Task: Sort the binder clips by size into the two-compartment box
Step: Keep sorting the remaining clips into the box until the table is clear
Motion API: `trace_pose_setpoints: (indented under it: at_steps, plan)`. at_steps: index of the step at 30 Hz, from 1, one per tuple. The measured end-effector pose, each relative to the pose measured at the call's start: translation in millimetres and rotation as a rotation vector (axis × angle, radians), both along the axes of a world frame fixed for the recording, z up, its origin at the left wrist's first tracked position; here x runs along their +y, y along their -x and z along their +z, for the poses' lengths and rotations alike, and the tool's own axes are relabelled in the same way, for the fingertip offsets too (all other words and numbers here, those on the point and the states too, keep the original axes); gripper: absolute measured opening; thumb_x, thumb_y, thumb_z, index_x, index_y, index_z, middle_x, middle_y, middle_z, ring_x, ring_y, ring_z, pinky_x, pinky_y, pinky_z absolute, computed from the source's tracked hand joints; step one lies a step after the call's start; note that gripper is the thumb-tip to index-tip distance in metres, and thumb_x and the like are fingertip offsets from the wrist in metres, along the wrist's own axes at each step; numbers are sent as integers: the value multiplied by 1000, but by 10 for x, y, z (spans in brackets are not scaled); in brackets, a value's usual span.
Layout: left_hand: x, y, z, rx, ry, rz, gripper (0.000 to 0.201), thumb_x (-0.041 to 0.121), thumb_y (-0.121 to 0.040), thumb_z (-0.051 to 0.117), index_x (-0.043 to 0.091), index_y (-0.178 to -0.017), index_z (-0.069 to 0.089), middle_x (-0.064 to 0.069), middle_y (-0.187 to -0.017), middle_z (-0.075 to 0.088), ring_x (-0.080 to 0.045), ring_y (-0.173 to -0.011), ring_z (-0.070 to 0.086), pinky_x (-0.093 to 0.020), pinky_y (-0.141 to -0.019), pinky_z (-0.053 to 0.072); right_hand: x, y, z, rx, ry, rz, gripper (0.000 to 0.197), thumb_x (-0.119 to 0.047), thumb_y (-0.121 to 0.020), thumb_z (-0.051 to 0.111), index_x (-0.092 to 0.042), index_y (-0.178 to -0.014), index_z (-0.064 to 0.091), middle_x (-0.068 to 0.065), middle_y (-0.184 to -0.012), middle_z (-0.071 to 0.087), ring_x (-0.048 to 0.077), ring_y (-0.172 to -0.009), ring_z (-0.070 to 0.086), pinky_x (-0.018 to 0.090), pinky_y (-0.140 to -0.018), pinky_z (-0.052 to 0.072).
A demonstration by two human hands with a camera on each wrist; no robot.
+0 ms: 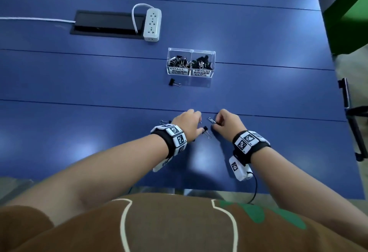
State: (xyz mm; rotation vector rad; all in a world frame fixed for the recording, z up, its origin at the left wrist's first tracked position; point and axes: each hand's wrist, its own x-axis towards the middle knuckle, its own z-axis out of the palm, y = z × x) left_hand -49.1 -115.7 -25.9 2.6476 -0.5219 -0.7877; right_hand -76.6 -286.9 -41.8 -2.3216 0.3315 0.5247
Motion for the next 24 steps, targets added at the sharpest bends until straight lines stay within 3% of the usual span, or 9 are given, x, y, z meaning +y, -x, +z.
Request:
trace_pose_setpoints:
  at_steps: [4,7,9,13,18,22,24]
  plan:
    - [-72,101,-75,13,5,32,31,29,-89,61,10,-111,51,-12,-118,51,-33,-108,55,-46,-88,49,77,83,76,-71,-23,-26,14,-6,-75,57,-15,-74,47,-3,-67,50,16,-61,44,26,-60,40]
    - [-47,70,-68,6,56,52,26,13,-88,56,9,-112,50,-14,-118,53,-34,-106,56,-43,-88,47,165,128,78,-109,-9,41,12,-4,-76,53,-14,-74,47,-2,-73,50,15,-63,43,22,-57,36]
    - [16,32,-50,-2,83,59,31,6,-87,53,9,-117,50,-13,-120,51,-33,-106,55,-40,-88,45,234,163,47,-134,0,116,9,-3,-77,53,-11,-77,49,-1,-76,47,18,-64,42,26,-60,35]
    - [157,-18,-87,-18,72,37,32,10,-88,51,12,-120,51,-8,-121,52,-27,-118,48,-43,-94,47,369,226,-65,-165,51,227,9,-6,-76,59,-6,-80,51,2,-86,43,23,-77,42,31,-69,39]
    - [142,49,-139,-16,57,40,33,24,-87,61,11,-117,52,-9,-120,53,-26,-119,47,-44,-96,46,413,196,-87,-120,91,185,12,-8,-84,57,-9,-94,50,7,-103,50,28,-97,47,31,-80,39]
    - [45,79,-179,-23,35,42,32,14,-87,60,10,-116,49,-10,-120,53,-29,-118,48,-45,-95,47,428,177,-85,-53,106,142,28,-10,-86,54,-7,-113,50,11,-120,48,29,-110,48,35,-92,42]
    - [10,84,-175,-45,28,40,33,7,-85,58,12,-116,47,-10,-119,51,-29,-115,50,-43,-89,50,429,165,-88,-18,146,136,27,-14,-89,54,-5,-113,50,13,-119,45,31,-107,49,36,-89,42]
